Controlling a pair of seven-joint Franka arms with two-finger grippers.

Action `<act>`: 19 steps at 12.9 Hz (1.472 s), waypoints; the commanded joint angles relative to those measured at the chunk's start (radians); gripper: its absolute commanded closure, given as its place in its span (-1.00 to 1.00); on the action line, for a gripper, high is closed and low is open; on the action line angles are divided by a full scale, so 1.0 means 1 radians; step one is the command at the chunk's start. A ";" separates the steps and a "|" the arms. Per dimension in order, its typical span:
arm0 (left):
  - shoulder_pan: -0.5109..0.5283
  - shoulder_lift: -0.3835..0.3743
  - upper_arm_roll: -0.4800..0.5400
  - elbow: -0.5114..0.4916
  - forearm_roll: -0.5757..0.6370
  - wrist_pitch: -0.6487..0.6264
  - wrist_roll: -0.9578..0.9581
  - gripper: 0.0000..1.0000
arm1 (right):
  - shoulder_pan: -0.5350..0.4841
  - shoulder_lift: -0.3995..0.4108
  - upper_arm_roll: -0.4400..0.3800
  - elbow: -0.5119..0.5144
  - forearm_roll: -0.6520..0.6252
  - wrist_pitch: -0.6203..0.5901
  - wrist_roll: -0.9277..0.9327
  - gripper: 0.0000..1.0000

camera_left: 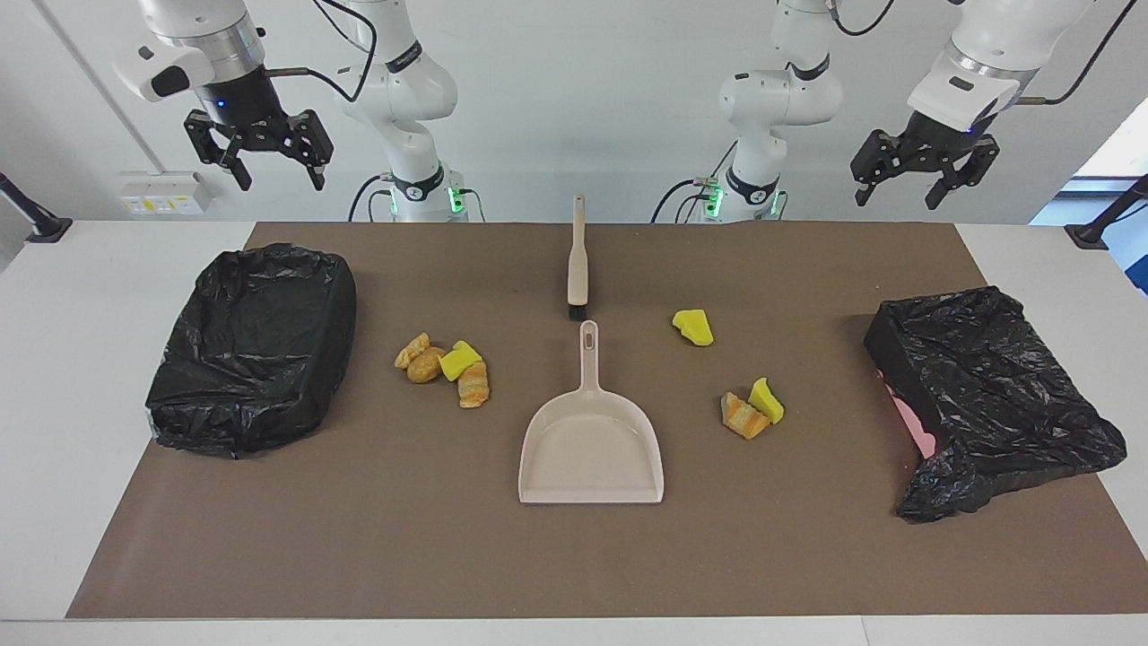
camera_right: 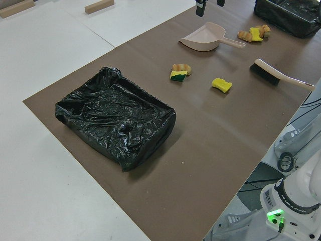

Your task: Sweep and dump trash in bin

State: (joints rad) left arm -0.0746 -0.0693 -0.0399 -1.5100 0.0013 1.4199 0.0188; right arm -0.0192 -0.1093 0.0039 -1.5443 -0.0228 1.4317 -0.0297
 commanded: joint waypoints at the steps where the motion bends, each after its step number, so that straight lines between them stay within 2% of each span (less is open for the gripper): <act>1: 0.001 -0.017 0.000 -0.004 -0.009 -0.010 -0.002 -1.00 | -0.008 -0.003 0.005 0.000 0.018 0.010 -0.016 -1.00; 19: -0.005 -0.030 -0.003 -0.026 -0.014 -0.010 0.001 -1.00 | -0.010 -0.013 0.005 -0.017 0.020 -0.002 -0.016 -1.00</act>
State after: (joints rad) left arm -0.0748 -0.0754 -0.0476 -1.5123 0.0011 1.4180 0.0188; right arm -0.0192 -0.1093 0.0040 -1.5456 -0.0227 1.4316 -0.0297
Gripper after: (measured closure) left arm 0.000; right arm 0.000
